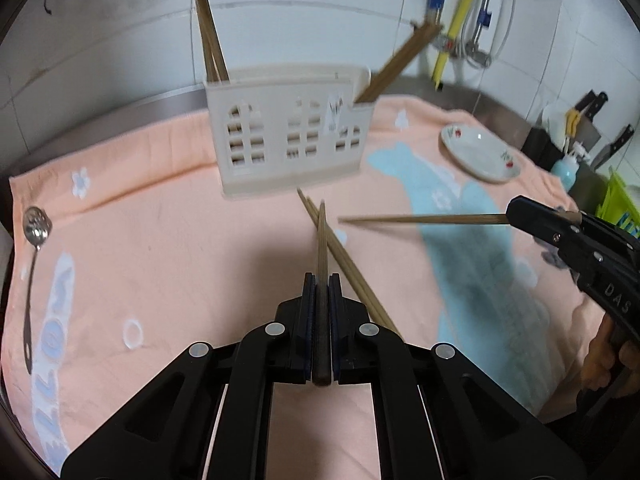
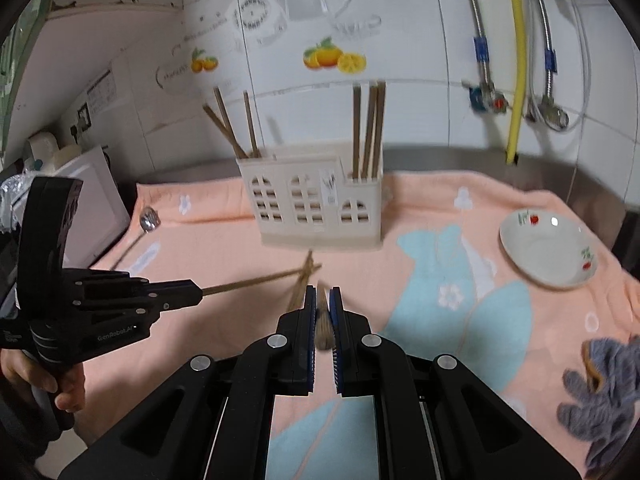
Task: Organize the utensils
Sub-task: 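Carry the chopstick upright over the holder with the right gripper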
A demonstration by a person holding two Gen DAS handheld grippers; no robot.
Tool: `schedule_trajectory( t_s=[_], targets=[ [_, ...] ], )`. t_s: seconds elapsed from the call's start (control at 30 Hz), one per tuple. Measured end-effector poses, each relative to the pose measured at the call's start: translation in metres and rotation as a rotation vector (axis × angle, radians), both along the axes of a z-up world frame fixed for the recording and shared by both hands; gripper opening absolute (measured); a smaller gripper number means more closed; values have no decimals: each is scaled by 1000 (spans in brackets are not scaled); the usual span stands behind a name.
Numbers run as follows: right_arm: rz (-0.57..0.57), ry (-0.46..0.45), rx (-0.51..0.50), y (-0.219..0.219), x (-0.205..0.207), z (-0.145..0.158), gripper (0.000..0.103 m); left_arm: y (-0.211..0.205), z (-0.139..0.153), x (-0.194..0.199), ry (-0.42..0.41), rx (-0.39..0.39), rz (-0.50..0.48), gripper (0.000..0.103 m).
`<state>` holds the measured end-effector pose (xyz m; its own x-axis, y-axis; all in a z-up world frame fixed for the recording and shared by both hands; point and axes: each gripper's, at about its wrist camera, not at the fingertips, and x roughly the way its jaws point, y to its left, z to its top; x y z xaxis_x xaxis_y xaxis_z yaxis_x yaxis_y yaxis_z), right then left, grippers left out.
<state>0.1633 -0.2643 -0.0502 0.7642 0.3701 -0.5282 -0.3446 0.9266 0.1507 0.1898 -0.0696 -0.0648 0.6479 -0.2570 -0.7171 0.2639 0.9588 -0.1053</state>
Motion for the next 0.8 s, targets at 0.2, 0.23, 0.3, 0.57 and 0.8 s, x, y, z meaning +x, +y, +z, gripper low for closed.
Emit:
schedule_trajectory(
  t_s=[0.2,0.23,0.3,0.57,0.8],
  targets=[
    [41,-46,-12,8,11,30,7,7,25,4,-60,-6,-2,5],
    [49,-53,-17,10,13,35,7,8,28,4,-69,-3,-3,5],
    [63,-63,-28,13,18,44,7,8,36,8,-86,2,-4,5],
    [113,-74,-28,18,50,90,6,6,79,29,-158,25,-36,5],
    [124,-98,-21,13,73,132,6,5,125,45,-236,28,-46,5]
  ],
)
